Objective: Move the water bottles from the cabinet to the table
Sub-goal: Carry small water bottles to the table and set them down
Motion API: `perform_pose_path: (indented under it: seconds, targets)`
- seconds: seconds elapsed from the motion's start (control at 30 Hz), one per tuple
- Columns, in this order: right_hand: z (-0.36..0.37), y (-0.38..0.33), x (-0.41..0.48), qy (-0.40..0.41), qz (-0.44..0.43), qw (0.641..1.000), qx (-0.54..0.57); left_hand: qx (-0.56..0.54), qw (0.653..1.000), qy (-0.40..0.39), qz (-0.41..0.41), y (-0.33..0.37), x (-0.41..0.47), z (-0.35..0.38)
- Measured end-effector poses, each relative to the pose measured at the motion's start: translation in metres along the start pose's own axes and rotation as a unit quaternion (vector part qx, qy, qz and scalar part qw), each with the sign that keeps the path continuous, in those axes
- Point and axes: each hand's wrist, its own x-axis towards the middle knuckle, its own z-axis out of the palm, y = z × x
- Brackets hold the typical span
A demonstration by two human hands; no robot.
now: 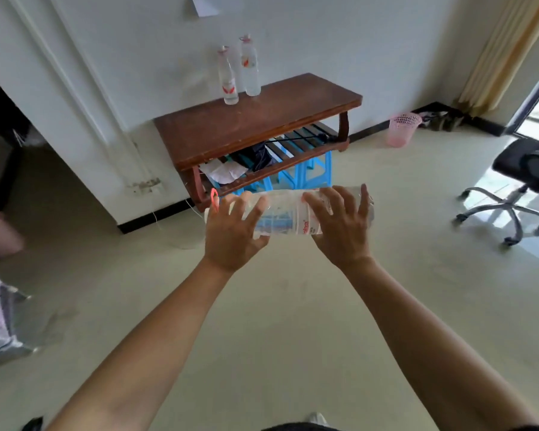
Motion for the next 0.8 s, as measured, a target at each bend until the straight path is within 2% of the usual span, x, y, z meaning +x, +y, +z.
perform_pose_path:
  seconds: [0.17, 0.3, 0.53, 0.8]
  targets:
    - [0.077, 0.041, 0.071, -0.008, -0.006, 1.000, 0.015, 0.011, 1.000, 0.001, -0.012, -0.037, 0.066, 0.075]
    - [0.171, 0.073, 0.129, -0.029, -0.014, 0.999, 0.026, -0.006, 0.999, -0.012, -0.031, -0.080, 0.119, 0.166]
    - [0.319, 0.134, 0.243, -0.072, -0.006, 0.997, 0.013, -0.060, 0.998, 0.013, -0.030, -0.162, 0.238, 0.324]
    - [0.437, 0.215, 0.343, -0.093, 0.025, 0.995, -0.013, -0.094, 0.995, -0.031, -0.010, -0.213, 0.370, 0.454]
